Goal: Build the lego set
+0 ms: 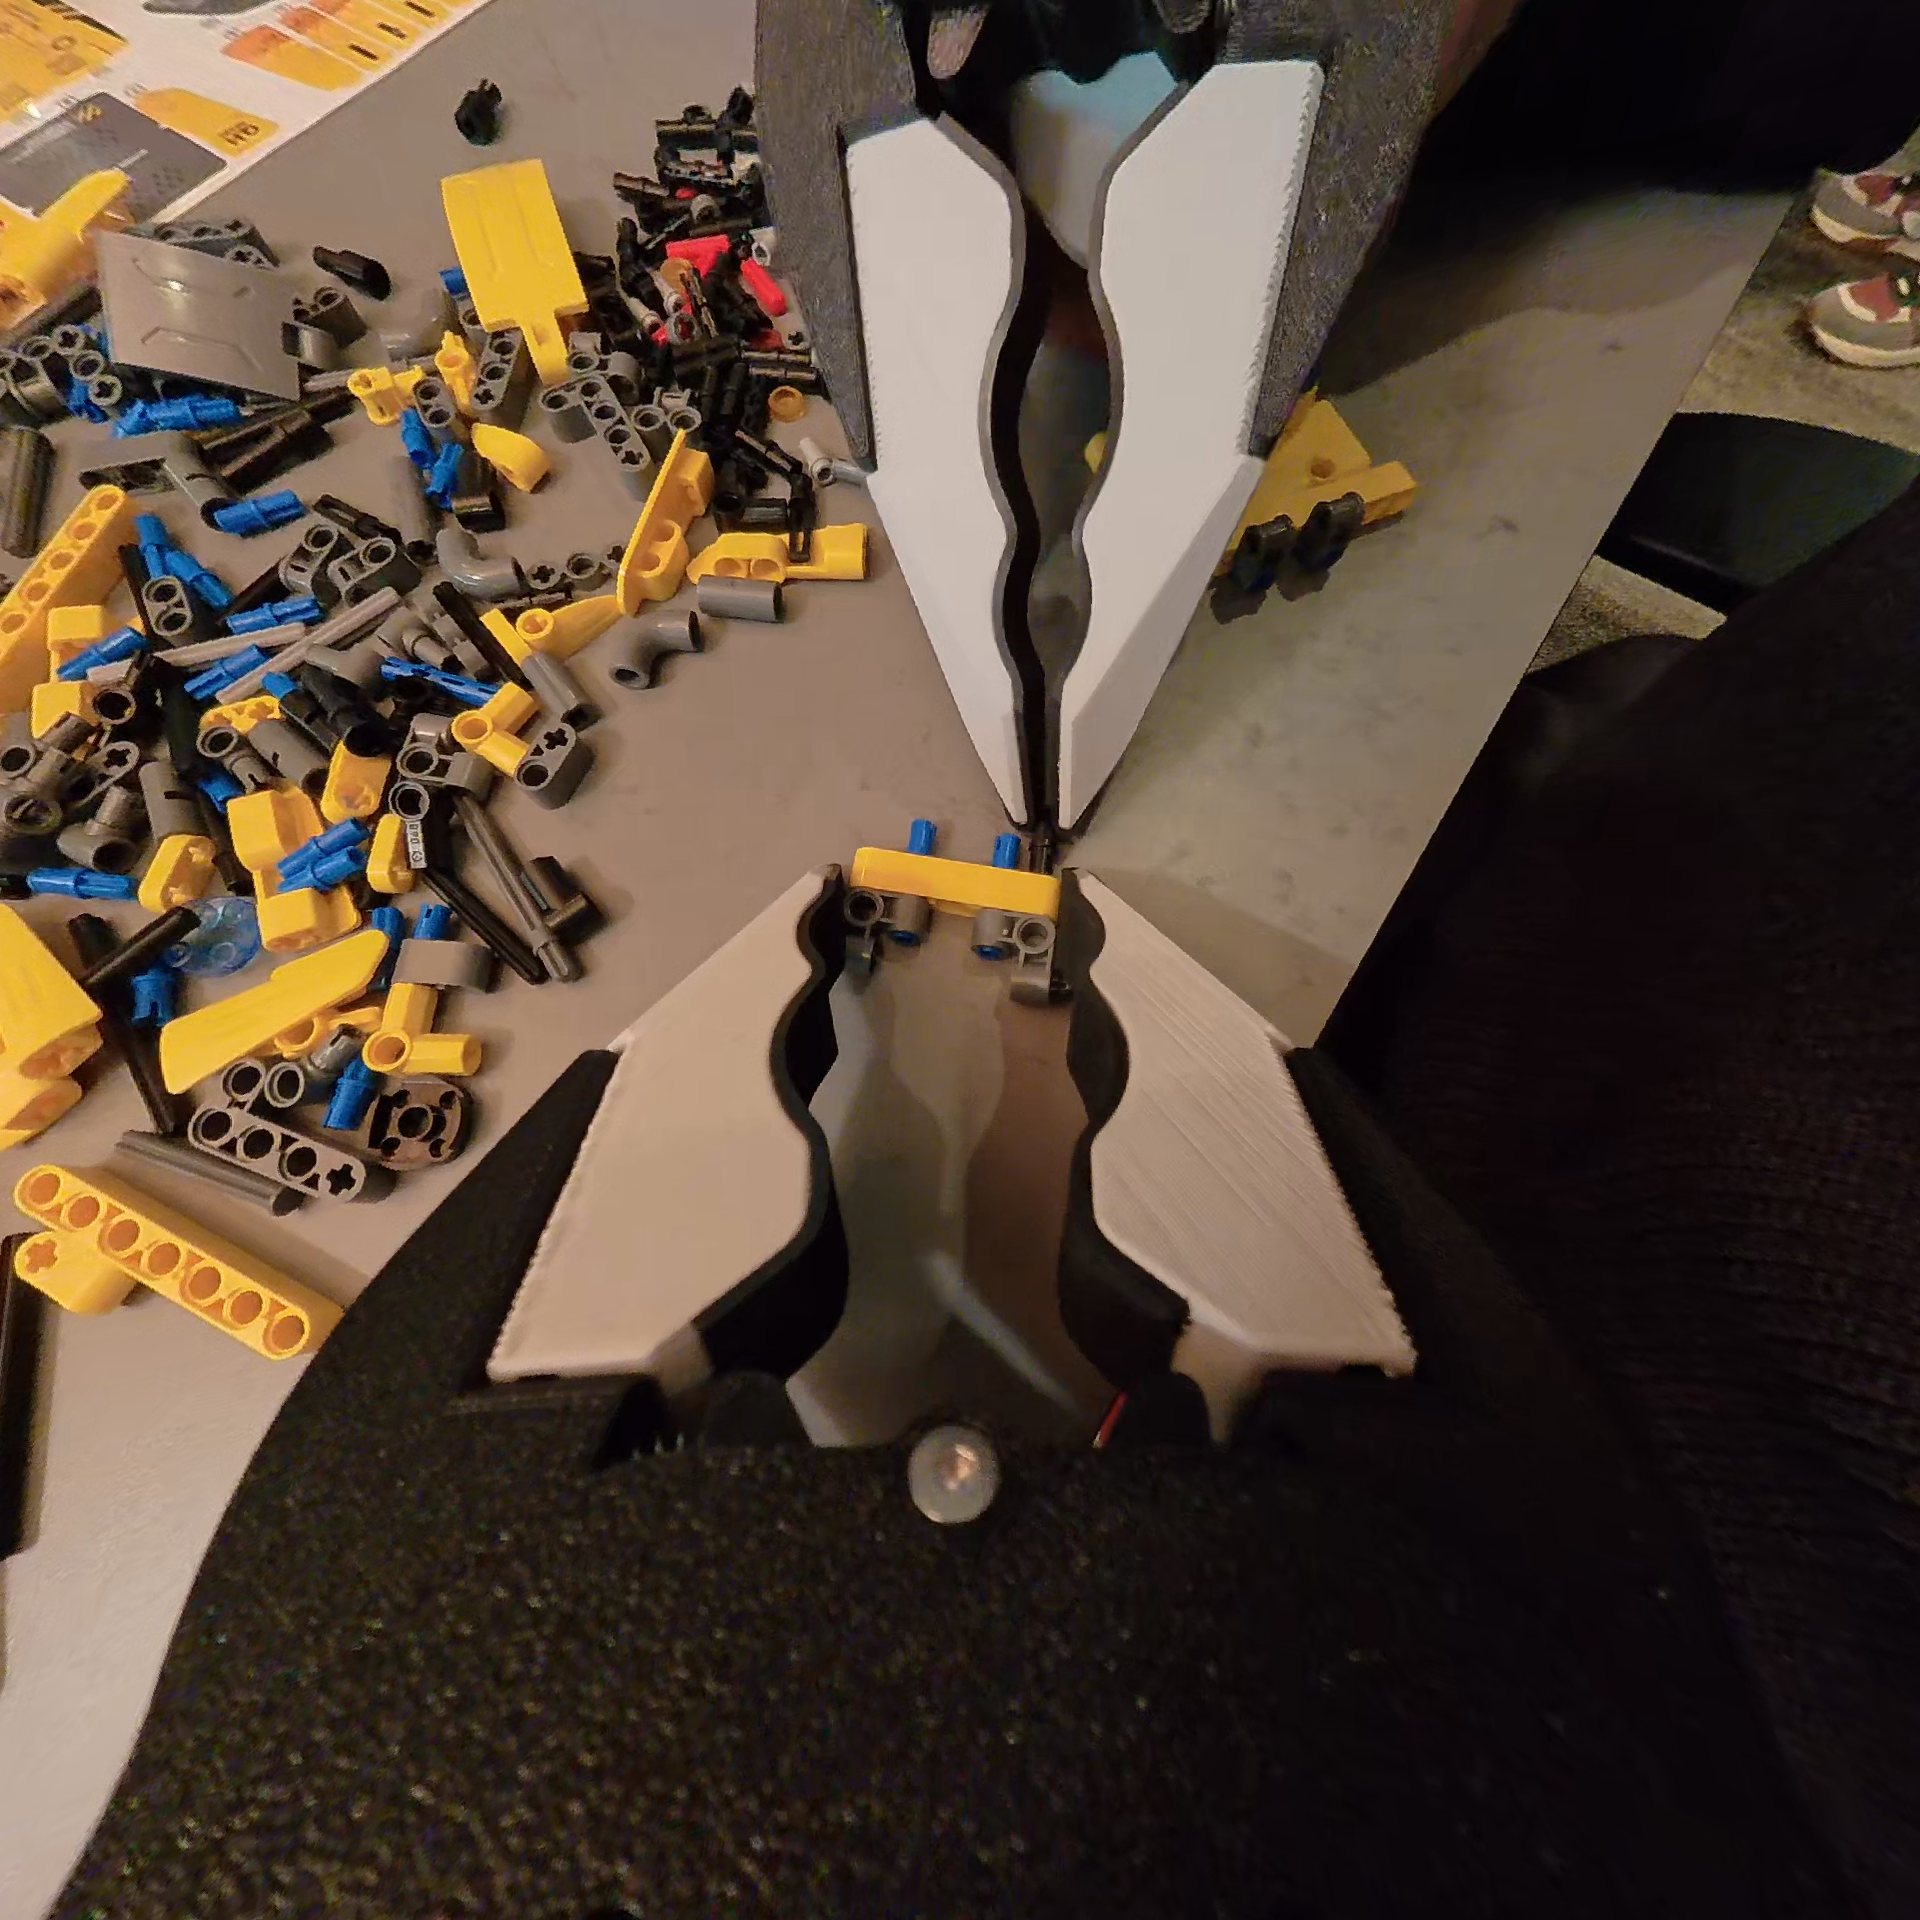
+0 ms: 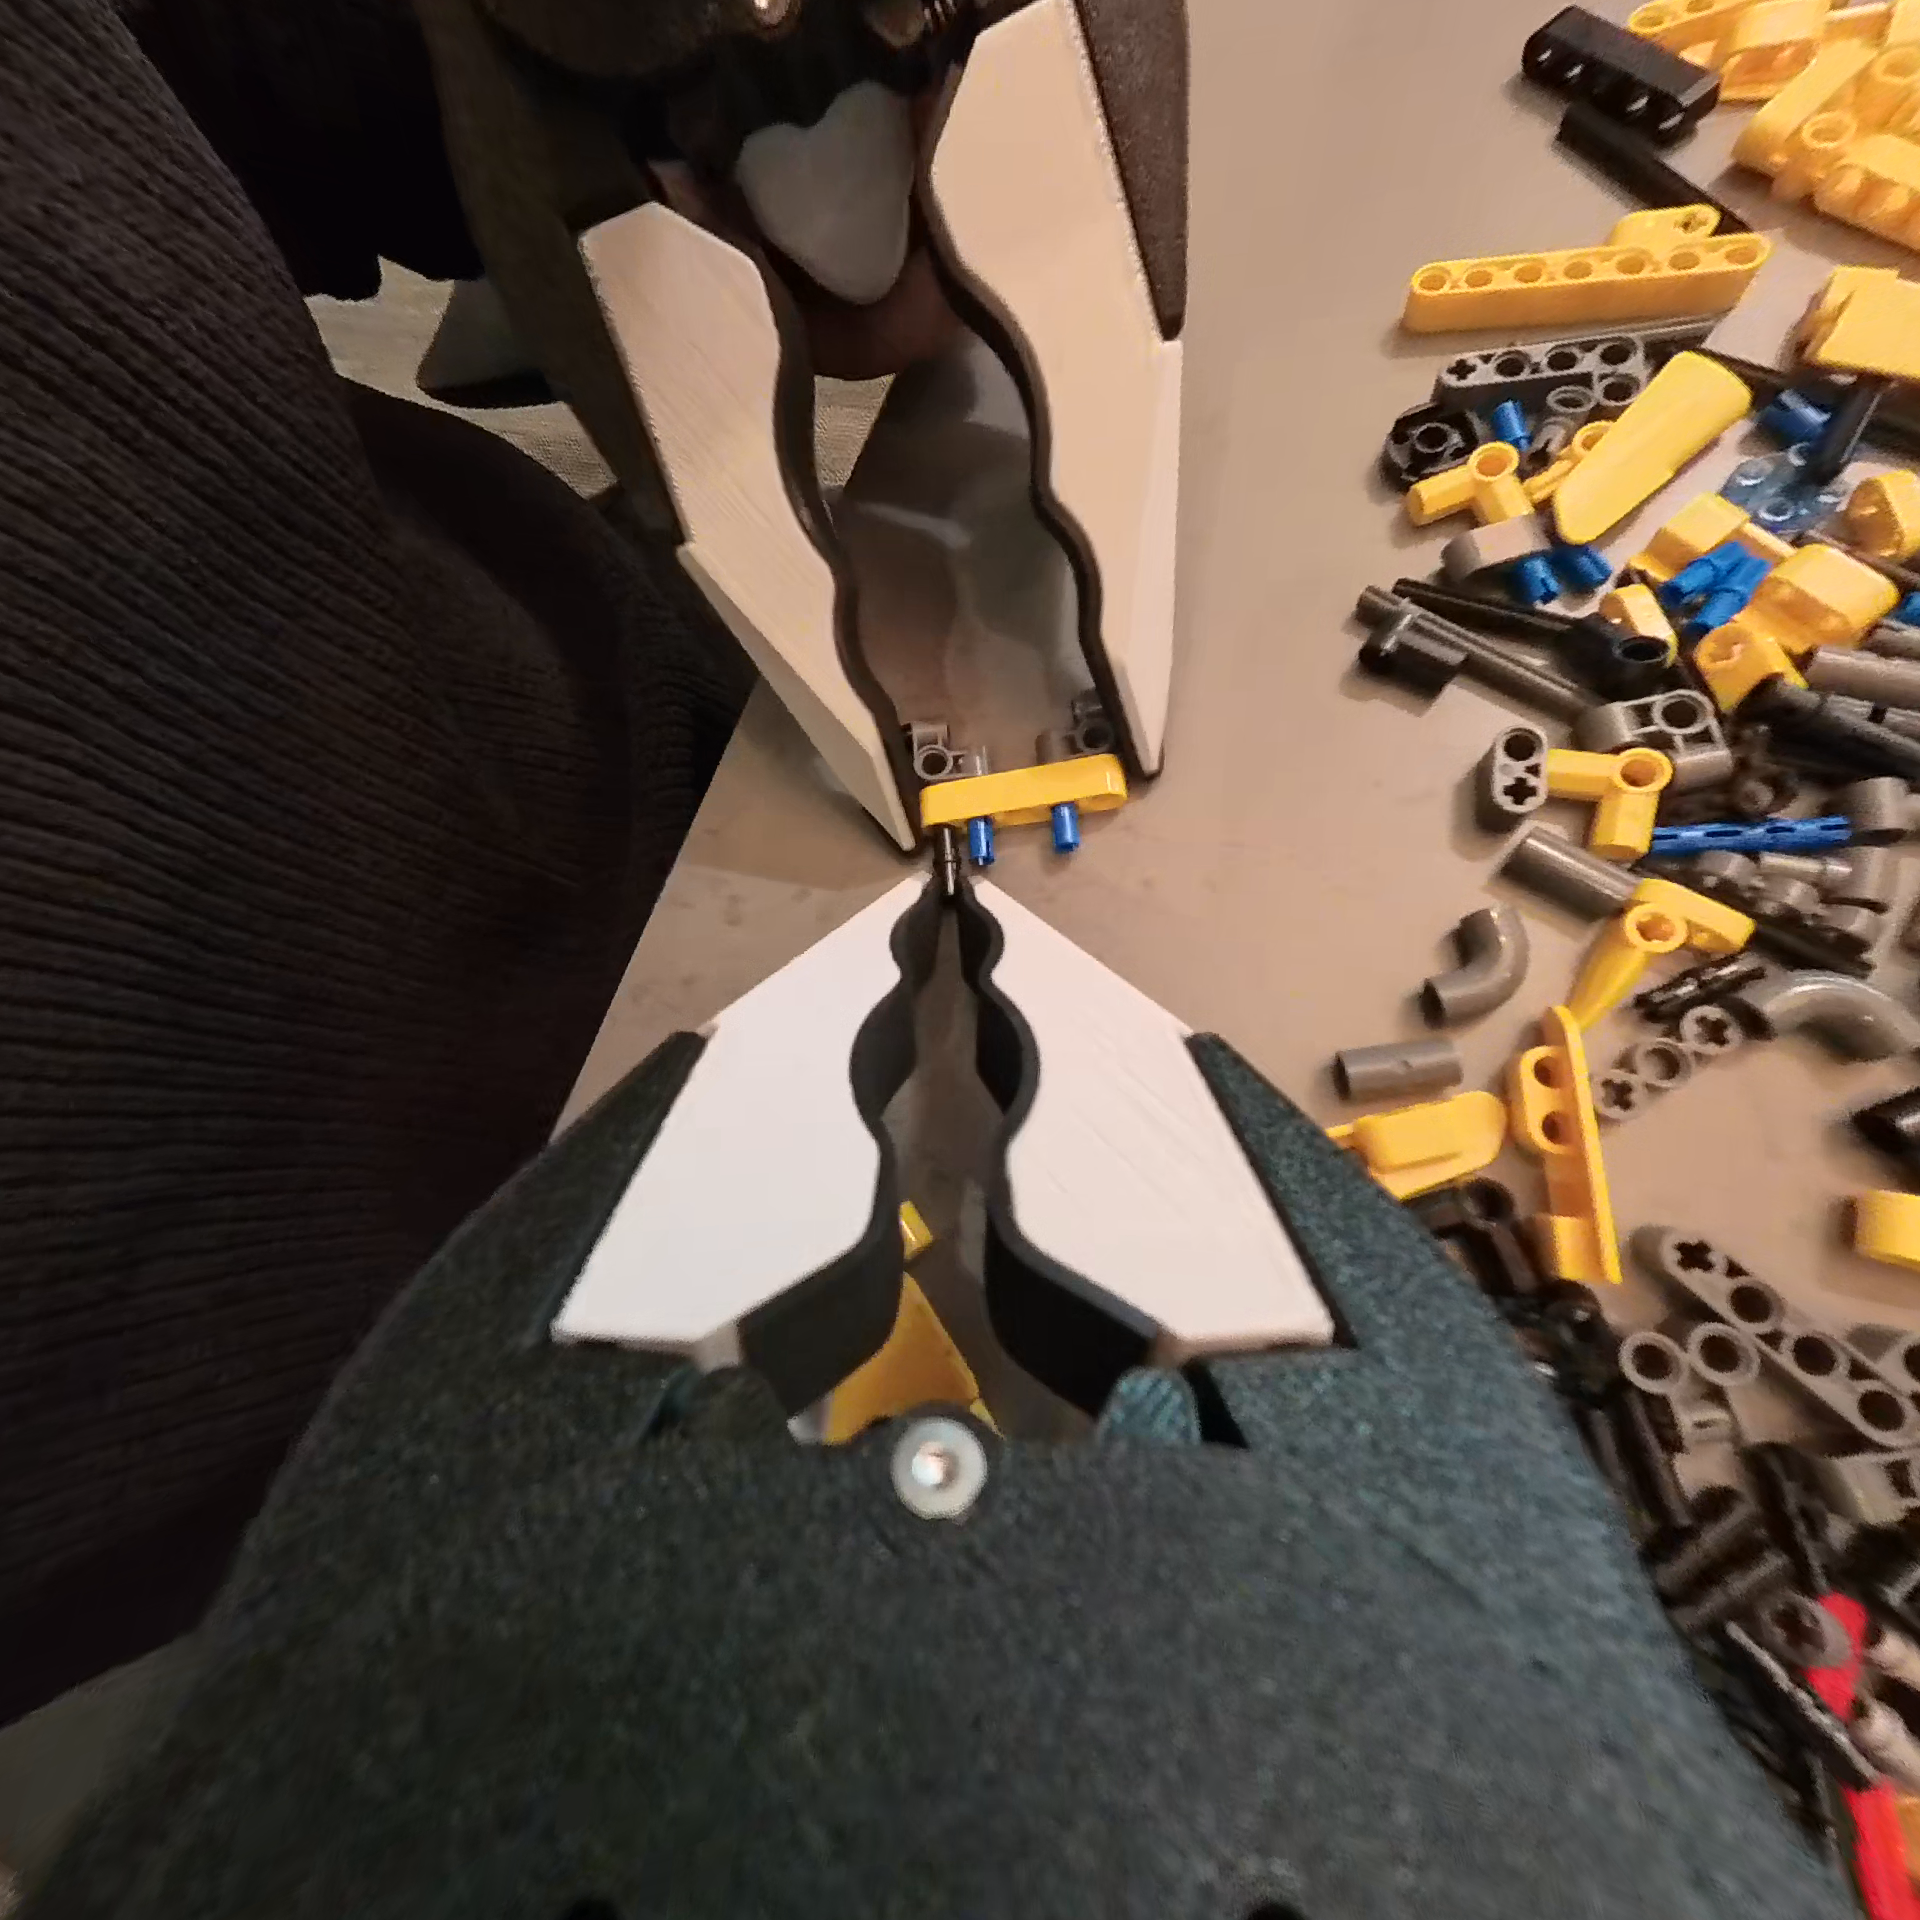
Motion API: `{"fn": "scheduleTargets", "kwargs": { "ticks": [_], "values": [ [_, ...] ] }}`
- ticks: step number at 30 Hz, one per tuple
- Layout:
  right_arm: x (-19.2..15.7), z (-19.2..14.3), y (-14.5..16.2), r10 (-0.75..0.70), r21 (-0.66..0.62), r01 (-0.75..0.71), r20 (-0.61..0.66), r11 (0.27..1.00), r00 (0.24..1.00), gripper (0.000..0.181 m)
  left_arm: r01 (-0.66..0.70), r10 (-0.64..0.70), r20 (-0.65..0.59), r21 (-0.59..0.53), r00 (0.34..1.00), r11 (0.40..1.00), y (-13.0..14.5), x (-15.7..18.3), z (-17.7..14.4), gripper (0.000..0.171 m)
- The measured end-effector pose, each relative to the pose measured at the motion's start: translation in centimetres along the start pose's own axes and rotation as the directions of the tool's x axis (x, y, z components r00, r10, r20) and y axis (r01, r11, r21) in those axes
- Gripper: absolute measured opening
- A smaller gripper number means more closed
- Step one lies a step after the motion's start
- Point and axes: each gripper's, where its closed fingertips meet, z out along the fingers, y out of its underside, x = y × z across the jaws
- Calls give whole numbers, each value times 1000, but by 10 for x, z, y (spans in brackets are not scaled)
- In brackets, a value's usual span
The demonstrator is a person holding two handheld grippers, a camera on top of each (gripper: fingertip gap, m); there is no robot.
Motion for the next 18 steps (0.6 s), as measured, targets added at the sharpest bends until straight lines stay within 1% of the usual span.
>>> {"fn": "scheduleTargets", "kwargs": {
  "ticks": [4,7,8,9,10,12,14,15,18],
  "values": [
    [0,1,0,-109,-21,107,-67,994,992,1,1,-1,0,0,1000,1000,0,0,0,41],
    [0,1,0,-213,-54,208,-129,977,968,1,0,0,2,0,1000,1000,0,0,0,41],
    [0,1,0,-238,-65,231,-146,971,960,1,-1,1,2,0,1000,1000,0,0,0,41],
    [0,1,0,-233,-67,225,-150,972,961,1,-1,1,3,0,1000,1000,0,0,0,41],
    [0,1,0,-196,-55,190,-138,980,971,2,-1,1,4,0,1000,1000,0,0,0,41],
    [0,1,0,-61,-11,60,-72,998,996,1,-3,3,8,1,1000,1000,0,0,0,41],
    [0,1,-1,66,13,-66,-8,998,998,1,-3,3,12,1,1000,1000,0,0,0,41],
    [0,0,-1,106,11,-106,6,994,994,2,0,0,12,2,1000,1000,0,0,0,41],
    [1,0,0,106,-8,-106,-17,994,994,2,15,-15,4,0,1000,1000,0,-1,0,41]
  ]
}}
